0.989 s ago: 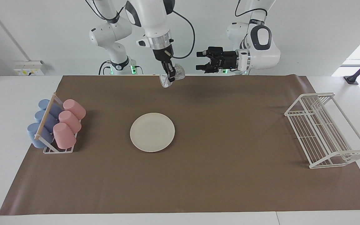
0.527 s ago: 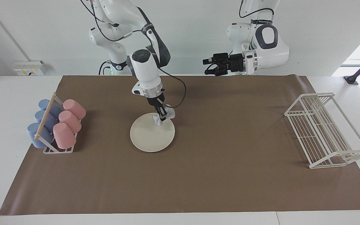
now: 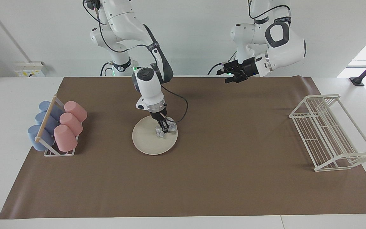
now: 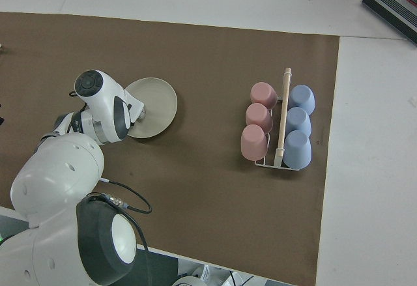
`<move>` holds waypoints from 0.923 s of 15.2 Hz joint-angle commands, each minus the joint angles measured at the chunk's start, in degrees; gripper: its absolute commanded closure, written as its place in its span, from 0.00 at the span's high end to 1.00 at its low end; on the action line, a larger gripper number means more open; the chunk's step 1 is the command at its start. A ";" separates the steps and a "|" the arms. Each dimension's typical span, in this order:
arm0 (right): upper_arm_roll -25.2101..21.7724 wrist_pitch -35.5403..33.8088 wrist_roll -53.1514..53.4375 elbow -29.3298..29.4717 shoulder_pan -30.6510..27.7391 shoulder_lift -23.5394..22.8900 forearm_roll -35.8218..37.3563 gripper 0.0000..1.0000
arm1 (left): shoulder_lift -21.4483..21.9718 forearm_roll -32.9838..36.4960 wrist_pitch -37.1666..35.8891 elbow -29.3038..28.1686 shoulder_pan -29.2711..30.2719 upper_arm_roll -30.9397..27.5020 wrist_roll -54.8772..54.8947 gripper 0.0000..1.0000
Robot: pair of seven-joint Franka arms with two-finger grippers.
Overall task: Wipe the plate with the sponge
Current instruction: 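Lower the scrubber onto the plate with the right gripper while left withdraws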
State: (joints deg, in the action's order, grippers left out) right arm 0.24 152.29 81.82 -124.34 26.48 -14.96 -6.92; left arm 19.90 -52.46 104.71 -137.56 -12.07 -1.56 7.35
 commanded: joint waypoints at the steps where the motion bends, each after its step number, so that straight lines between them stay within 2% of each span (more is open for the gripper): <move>1: 0.46 0.46 -10.24 -2.57 -5.20 -0.77 -0.90 0.00 | 0.32 7.97 0.67 1.15 1.17 0.42 -0.93 1.00; 3: 0.46 0.46 -14.13 -3.02 -7.31 -0.68 -0.90 0.00 | 0.23 15.07 3.38 1.15 1.35 0.50 -1.11 1.00; 7: 0.46 0.55 -13.79 -3.37 -7.50 -0.68 -0.90 0.00 | -1.34 25.55 4.89 2.73 3.54 0.50 -0.76 1.00; 9: 0.55 0.55 -12.05 -3.37 -6.80 -0.77 -0.99 0.00 | -1.44 28.37 5.33 2.73 3.89 0.50 -1.11 1.00; 14: 0.55 2.12 1.75 -2.84 0.41 -1.29 -1.17 0.00 | -1.79 31.98 5.42 3.52 3.81 0.59 -6.56 1.00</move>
State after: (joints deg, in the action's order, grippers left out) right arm 0.27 152.38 79.34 -125.29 24.55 -14.28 -7.02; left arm 18.86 -22.29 109.53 -135.10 -8.52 -1.46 3.09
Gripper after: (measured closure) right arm 0.894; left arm 0.000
